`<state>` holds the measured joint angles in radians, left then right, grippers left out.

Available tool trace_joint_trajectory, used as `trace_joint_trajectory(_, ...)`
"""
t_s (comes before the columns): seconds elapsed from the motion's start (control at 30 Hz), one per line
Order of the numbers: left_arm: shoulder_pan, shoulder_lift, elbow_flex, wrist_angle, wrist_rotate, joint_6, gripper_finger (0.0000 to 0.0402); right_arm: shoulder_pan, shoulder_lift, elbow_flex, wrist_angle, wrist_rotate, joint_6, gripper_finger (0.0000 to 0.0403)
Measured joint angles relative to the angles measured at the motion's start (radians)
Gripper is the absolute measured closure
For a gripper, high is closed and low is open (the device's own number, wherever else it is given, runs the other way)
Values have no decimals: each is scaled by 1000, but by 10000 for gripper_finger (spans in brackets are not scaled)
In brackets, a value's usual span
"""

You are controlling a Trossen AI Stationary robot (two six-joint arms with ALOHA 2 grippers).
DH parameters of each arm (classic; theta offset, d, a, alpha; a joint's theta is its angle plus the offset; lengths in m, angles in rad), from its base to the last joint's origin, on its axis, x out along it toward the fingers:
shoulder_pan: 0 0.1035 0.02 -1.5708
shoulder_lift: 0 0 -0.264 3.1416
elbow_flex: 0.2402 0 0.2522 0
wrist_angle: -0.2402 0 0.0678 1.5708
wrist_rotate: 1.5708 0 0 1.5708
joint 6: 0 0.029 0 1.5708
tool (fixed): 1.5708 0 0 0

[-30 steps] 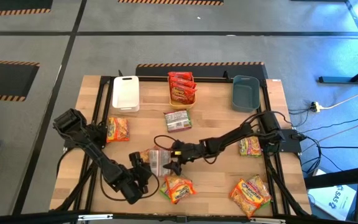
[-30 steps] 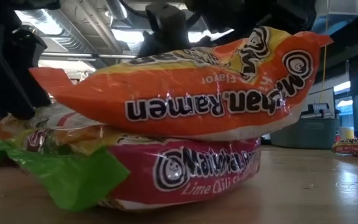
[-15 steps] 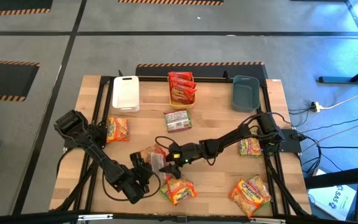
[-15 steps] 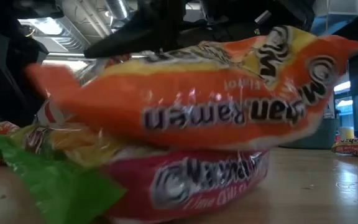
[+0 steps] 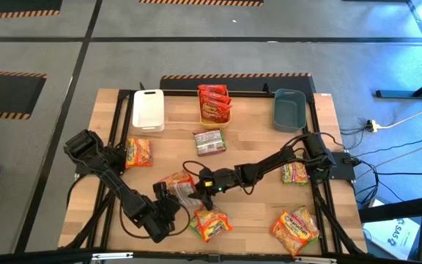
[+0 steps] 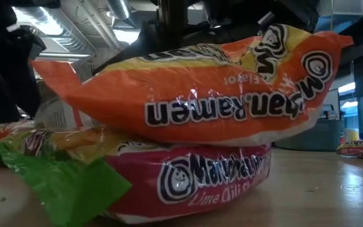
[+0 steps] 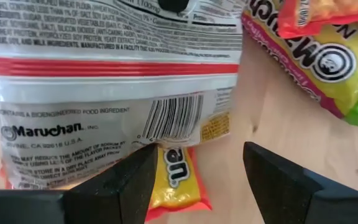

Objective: Sort Maruchan noodles
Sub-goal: Put the orange noodle pack into the yellow bin

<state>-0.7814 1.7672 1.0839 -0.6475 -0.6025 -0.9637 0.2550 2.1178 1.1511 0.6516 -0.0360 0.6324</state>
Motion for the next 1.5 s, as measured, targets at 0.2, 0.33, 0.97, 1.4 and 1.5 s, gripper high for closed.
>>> trace_joint_trajectory(0.2, -27, -2, 89, -149, 11, -27, 168, 0, -29, 0, -15, -9, -77, 288)
trace_joint_trajectory(0.33, -53, -3, 162, -285, 15, -48, 168, 0, -77, 0, -81, -9, -148, 295)
trace_joint_trajectory(0.97, -25, -358, -47, -168, -7, -100, 168, -2, -364, 1, -595, 128, -486, 294)
trace_joint_trajectory(1.4, 254, -676, -332, 246, -34, 364, 168, -200, -467, 0, -727, 47, -668, 290)
trace_joint_trajectory(1.5, 302, -676, -332, 296, -89, 486, 168, -278, -485, 1, -739, 11, -669, 289)
